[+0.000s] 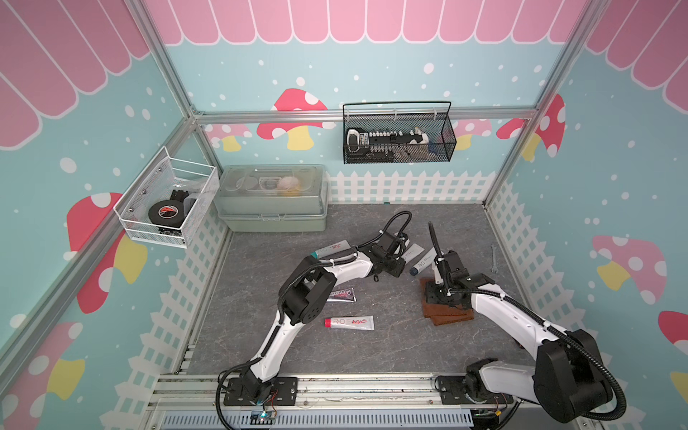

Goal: Wipe the surface of the toothpaste tube
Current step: Move the toothpaste to the center of the board.

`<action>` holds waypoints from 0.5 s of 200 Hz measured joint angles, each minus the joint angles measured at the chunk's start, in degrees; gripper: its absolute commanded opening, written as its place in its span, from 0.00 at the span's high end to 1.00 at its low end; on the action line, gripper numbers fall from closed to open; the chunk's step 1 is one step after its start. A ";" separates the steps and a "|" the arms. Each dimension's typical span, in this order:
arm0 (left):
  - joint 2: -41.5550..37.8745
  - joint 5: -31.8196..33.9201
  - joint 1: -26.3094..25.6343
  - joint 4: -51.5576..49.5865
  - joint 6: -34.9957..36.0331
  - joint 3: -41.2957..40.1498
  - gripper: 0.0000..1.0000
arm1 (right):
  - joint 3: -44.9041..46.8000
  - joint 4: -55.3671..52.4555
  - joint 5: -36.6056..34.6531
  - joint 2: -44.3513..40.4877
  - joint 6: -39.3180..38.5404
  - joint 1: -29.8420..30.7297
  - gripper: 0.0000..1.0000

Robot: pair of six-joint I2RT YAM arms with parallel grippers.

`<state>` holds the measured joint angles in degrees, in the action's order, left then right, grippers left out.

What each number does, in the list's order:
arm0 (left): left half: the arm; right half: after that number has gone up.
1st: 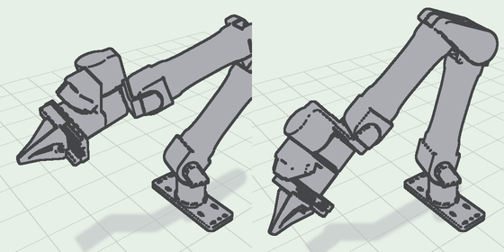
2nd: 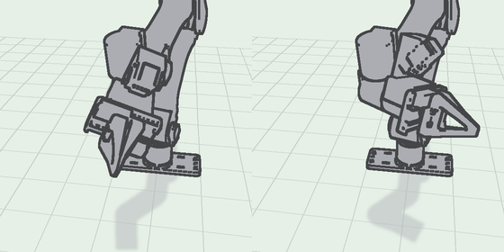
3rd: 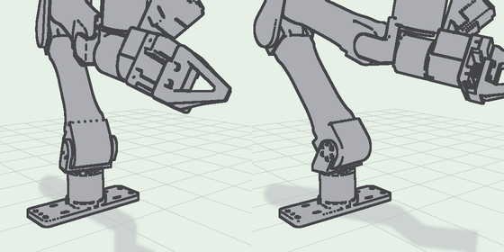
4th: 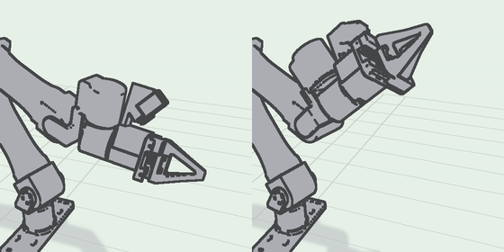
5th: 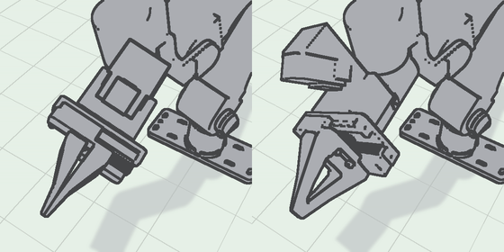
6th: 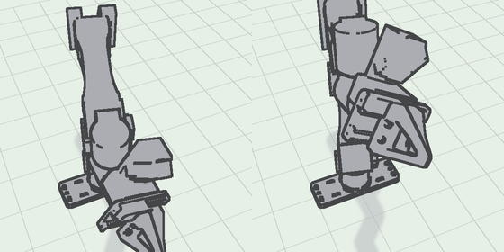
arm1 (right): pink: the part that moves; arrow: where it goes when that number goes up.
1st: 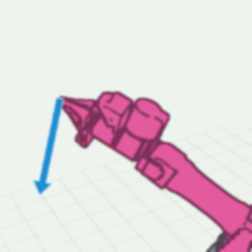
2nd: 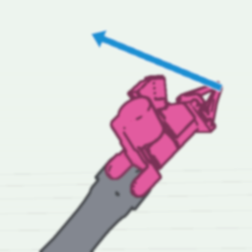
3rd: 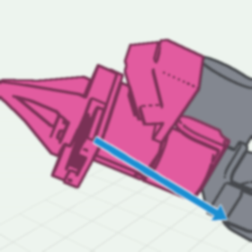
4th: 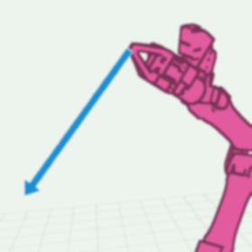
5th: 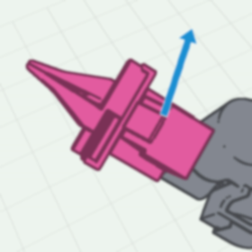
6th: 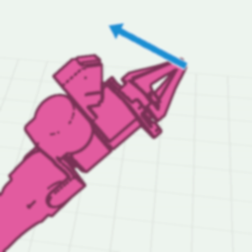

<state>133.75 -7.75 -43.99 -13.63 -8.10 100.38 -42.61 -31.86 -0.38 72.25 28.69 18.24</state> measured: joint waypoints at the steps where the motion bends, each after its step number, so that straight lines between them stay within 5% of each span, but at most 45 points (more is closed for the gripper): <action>1: 0.11 -0.04 0.02 -0.11 0.02 0.22 0.82 | 0.00 0.02 0.00 0.00 -0.02 0.00 0.50; 18: 2.49 -0.87 0.26 -1.88 0.55 4.09 0.77 | 0.00 0.17 0.00 0.00 -0.13 0.00 0.50; 44: 3.52 -1.75 0.28 -3.52 1.03 6.01 0.54 | 0.00 0.22 0.02 0.00 -0.20 0.00 0.50; 71: 3.50 -2.51 0.37 -4.44 0.87 5.99 0.40 | 0.00 0.37 0.04 0.00 -0.39 0.00 0.50; 100: 0.98 -2.73 0.72 -4.59 0.83 3.50 0.38 | 0.00 0.39 0.07 0.00 -0.39 0.00 0.50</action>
<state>134.74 -10.48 -43.27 -18.22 -7.27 103.88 -42.61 -31.46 -0.32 72.25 28.29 18.24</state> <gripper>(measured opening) 0.621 0.504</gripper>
